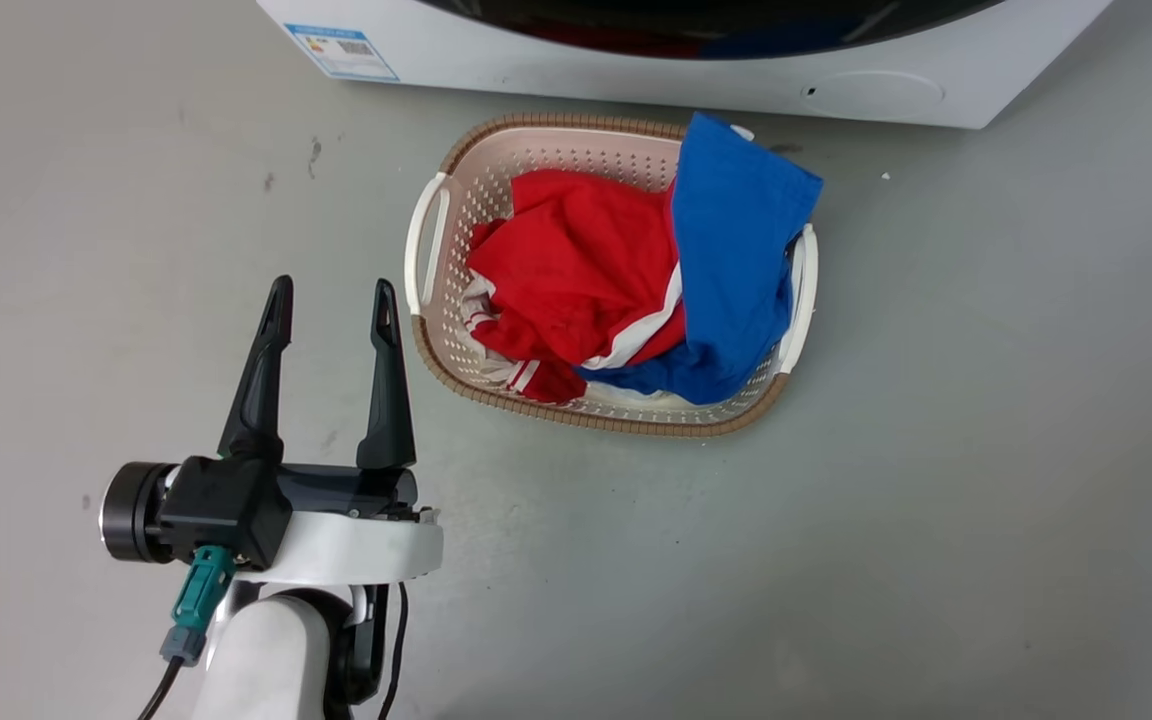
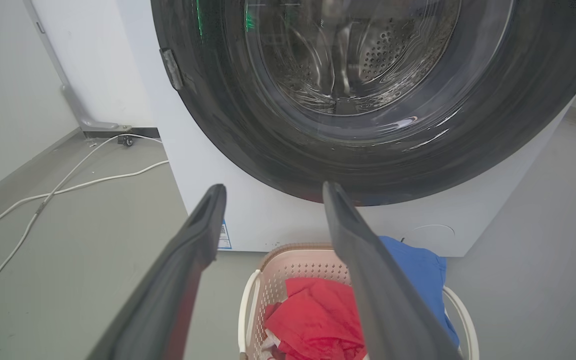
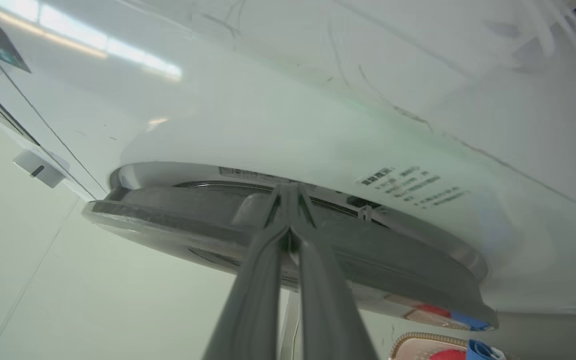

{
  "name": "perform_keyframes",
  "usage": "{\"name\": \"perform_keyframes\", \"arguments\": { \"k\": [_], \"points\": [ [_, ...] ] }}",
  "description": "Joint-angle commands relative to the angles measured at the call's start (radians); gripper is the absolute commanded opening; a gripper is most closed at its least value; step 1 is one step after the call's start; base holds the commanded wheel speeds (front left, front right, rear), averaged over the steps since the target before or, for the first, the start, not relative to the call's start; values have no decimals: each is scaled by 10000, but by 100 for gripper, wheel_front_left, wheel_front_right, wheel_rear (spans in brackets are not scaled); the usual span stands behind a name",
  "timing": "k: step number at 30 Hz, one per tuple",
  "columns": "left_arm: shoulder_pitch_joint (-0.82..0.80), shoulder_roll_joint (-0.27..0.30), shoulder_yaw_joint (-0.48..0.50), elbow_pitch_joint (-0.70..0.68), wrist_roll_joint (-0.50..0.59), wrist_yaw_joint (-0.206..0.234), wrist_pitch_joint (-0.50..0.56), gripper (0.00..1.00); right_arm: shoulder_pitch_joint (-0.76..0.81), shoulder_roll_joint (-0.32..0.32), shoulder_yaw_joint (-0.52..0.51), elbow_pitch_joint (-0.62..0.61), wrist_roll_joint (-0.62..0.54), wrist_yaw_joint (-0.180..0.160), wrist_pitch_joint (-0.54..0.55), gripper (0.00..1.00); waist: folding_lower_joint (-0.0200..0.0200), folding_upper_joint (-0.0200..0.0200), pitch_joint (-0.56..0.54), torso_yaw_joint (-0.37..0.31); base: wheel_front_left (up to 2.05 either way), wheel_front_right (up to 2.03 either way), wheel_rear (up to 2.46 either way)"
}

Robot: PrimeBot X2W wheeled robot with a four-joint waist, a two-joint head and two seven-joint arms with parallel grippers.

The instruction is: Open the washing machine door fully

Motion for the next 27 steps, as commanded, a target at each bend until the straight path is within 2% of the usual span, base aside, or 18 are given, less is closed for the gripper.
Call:
{"name": "perform_keyframes", "arguments": {
  "k": [1, 8, 17, 25, 27],
  "points": [
    [-172, -7, -29, -56, -19, 50, -28, 100, -273, 41, 135, 81, -142, 4, 104, 0, -2, 0, 138, 84, 0, 0, 0],
    [-358, -7, -166, -49, -149, 106, -28, 100, -1036, 183, 699, 287, -592, 4, 501, 0, -2, 0, 460, 240, 0, 0, 0],
    [-453, -5, -241, 4, -253, 160, -28, 100, -1193, 379, 1251, 461, -1014, 4, 984, 0, -2, 0, 593, 389, 0, 0, 0],
    [-300, -5, -165, 75, -195, 183, -28, 100, -421, 499, 1477, -122, -829, 17, 1538, 0, -2, 0, 336, 272, 0, 0, 0],
    [-260, -5, -129, 75, -157, 127, -28, 100, 128, 481, 1574, -634, -710, 15, 1794, 0, -2, 0, 180, 155, 0, 0, 0]
  ]
}}
